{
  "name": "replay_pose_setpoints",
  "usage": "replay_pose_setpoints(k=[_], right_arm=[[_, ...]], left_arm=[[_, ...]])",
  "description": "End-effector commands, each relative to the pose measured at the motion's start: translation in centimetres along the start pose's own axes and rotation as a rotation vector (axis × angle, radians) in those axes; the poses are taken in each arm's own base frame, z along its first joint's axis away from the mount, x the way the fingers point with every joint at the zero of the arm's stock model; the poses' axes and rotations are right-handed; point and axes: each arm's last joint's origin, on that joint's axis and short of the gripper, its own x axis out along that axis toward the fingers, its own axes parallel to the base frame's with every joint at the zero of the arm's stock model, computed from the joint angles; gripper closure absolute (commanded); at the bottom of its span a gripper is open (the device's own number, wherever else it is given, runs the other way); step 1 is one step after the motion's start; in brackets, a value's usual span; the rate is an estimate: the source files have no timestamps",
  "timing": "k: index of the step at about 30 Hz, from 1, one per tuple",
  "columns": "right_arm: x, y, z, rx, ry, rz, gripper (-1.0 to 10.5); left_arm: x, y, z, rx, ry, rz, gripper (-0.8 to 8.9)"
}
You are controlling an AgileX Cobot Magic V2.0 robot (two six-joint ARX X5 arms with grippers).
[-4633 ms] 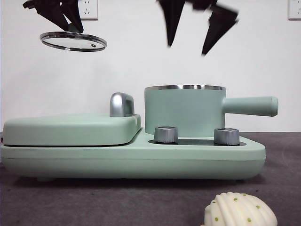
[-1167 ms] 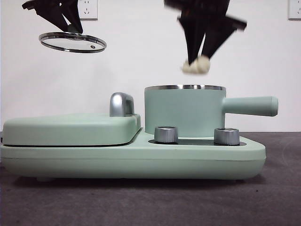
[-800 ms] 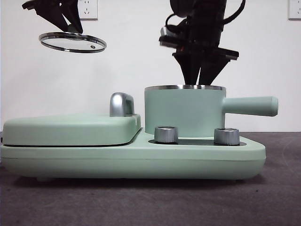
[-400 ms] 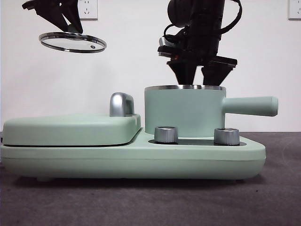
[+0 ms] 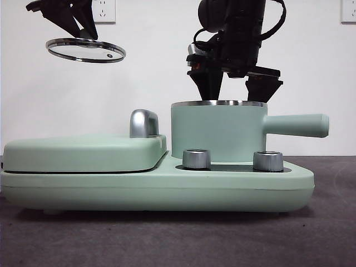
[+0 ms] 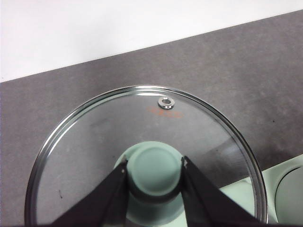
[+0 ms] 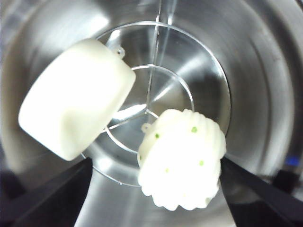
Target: Put the buns in a small steamer
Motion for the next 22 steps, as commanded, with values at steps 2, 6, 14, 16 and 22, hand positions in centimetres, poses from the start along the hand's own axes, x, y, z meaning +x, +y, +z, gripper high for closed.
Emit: replay_pose_setpoints(k=[2,6,14,16,22], right_arm=[[0.3,0.3,0.6,-0.014,-0.016,0.002,5.1],[0.2,0.3,0.6,-0.015,-0.028,0.003,5.1],[-0.9,0.4,0.8,-0.018,-0.067,0.004,5.0],[-1.6,0.4,1.0,-0.019,-0.090,0.007,4.7],[-4.2,0.6,1.2,-0.023,-0.158,0.013,4.5]], left_arm=[[-0.8,-0.1,1.0,0.004,-0.057,-0.001,8.03],[-0.8,-0.1,1.0,0.004,-0.057,-0.001,8.03],[-0.8,-0.1,1.0,0.004,-0.057,-0.001,8.03],[-0.8,-0.1,1.0,0.004,-0.057,-0.001,8.03],[-0.8,-0.1,0.9,0.003,-0.056,-0.001,8.03]])
